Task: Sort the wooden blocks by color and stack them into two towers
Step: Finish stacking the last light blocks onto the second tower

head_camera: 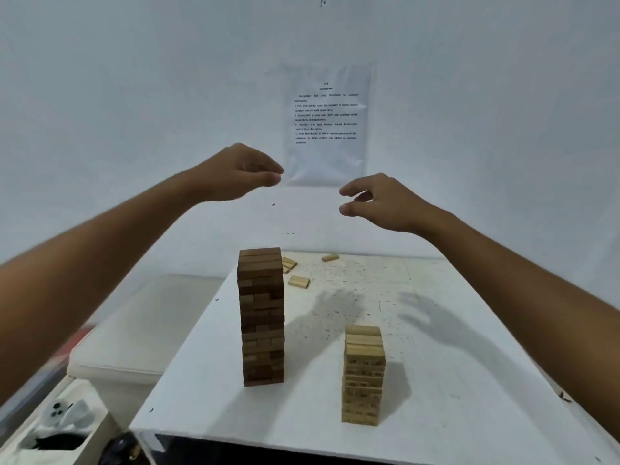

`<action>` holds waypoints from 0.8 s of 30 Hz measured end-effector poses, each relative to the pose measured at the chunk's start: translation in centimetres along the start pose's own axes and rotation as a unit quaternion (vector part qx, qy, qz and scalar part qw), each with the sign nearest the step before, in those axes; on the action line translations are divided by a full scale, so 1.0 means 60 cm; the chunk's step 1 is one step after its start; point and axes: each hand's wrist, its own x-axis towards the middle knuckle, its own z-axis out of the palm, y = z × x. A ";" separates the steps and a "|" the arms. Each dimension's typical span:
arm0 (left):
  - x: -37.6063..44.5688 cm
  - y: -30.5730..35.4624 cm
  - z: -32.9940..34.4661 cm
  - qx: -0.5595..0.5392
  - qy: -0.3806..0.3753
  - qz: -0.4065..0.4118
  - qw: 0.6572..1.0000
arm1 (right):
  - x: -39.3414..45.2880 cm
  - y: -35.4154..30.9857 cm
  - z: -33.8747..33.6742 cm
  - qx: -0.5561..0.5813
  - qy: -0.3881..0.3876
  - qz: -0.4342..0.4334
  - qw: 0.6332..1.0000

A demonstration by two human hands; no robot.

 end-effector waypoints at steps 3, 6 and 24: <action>0.033 -0.075 0.025 0.028 -0.024 -0.028 0.999 | 0.056 0.030 0.020 -0.001 -0.034 0.015 0.999; 0.062 -0.149 0.067 0.046 -0.052 -0.048 0.996 | 0.112 0.072 0.057 -0.011 -0.064 0.024 0.998; 0.130 -0.413 0.409 0.092 -0.089 -0.185 0.974 | 0.299 0.391 0.363 -0.164 -0.140 0.040 0.976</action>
